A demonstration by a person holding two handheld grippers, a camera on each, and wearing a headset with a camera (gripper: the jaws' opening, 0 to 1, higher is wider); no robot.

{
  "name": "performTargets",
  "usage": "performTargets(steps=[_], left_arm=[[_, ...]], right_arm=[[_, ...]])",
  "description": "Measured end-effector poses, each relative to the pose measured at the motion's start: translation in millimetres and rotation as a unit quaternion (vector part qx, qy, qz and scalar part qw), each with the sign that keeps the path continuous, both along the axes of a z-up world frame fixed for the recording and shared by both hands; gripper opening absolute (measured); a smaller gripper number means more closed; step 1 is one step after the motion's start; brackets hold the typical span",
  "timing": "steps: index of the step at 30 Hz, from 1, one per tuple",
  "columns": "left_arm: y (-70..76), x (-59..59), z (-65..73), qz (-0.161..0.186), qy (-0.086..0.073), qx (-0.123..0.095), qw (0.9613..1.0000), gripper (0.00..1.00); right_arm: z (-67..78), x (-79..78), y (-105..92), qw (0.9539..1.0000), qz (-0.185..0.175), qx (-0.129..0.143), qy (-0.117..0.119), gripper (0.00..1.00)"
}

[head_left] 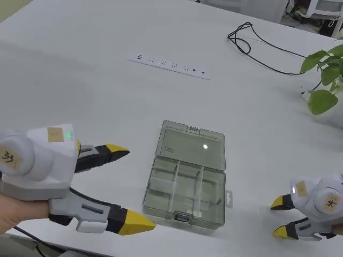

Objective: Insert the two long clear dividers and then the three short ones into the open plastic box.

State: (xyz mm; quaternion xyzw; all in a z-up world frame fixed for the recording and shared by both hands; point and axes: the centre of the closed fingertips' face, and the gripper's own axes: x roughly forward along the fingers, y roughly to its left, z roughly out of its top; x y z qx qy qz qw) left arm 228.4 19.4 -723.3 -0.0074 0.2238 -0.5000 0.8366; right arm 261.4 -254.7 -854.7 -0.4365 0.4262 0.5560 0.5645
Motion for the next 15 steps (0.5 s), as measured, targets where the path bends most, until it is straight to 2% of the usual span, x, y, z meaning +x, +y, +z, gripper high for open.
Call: performTargets(steps=[8,15], left_arm=[[-1.7,0.0,2.6,0.0,0.0,-0.005,1.0,0.94],[-3.2,1.2,6.2,0.004,0.0,-0.013,0.9999,0.94]], right_arm=[[11.1,-1.4,8.3,0.9997,-0.011,0.018,-0.01,0.33],[27.9,-5.1,15.6,0.9988,-0.021,0.035,-0.026,0.33]])
